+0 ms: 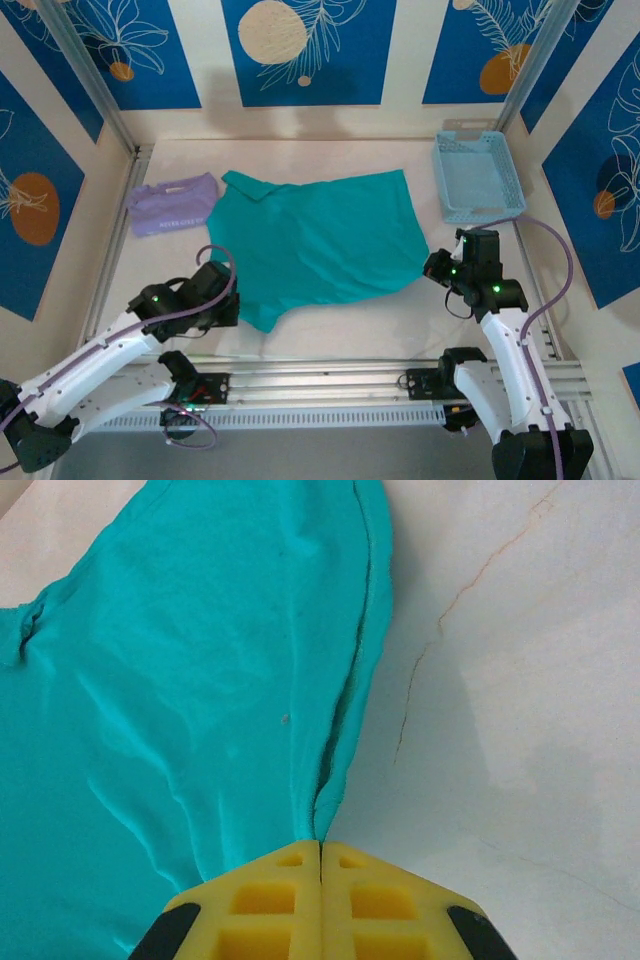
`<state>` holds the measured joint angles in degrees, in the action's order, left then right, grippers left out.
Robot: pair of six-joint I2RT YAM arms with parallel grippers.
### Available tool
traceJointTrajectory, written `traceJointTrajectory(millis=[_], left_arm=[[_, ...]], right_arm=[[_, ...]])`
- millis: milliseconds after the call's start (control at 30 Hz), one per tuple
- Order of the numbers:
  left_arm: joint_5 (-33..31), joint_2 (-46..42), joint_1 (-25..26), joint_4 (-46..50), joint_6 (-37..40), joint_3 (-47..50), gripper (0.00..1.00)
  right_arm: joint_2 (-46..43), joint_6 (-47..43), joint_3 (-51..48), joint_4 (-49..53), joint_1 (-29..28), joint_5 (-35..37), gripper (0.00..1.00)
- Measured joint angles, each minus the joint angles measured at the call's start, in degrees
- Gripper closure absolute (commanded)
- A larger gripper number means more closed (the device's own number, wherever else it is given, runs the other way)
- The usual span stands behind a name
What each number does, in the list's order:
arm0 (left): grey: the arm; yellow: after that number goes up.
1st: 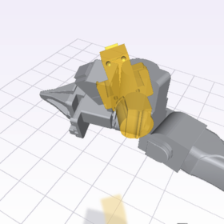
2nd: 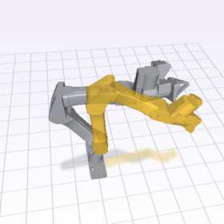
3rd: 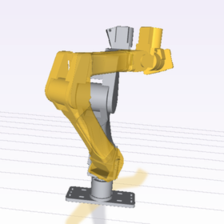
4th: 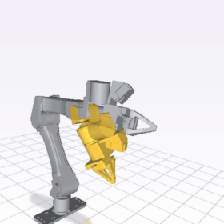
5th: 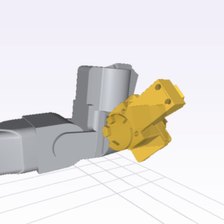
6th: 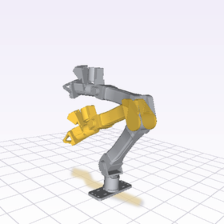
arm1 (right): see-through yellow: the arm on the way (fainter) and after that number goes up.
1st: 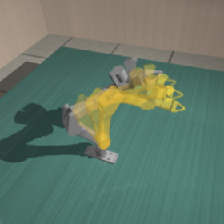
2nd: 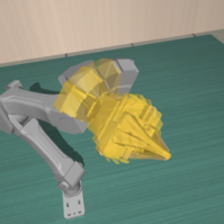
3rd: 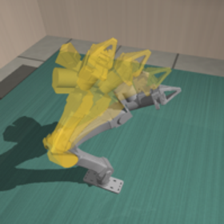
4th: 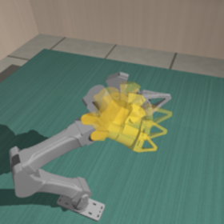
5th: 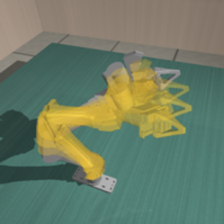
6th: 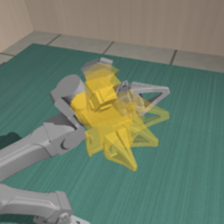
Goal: Fold the inside-out t-shirt
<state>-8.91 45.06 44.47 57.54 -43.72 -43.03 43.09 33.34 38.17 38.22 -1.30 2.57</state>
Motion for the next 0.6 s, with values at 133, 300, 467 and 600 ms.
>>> traceJointTrajectory(millis=[133,300,467,600], left_arm=[[1.14,-1.51,-0.72,0.74,0.37,0.0,1.0],[2.27,-2.51,-1.6,0.81,0.24,0.02,1.0],[4.15,0.35,-7.85,-0.46,3.41,-0.35,1.0],[5.7,4.98,-13.81,-3.72,7.58,-2.03,1.0]], right_arm=[[0.35,-0.22,0.0,0.7,-0.22,0.0,1.0],[0.46,-0.2,0.0,0.48,-0.59,-0.07,1.0],[4.76,-1.25,0.85,-0.94,-0.63,0.04,1.0],[10.86,-2.97,2.43,-3.28,-0.63,0.76,1.0]])
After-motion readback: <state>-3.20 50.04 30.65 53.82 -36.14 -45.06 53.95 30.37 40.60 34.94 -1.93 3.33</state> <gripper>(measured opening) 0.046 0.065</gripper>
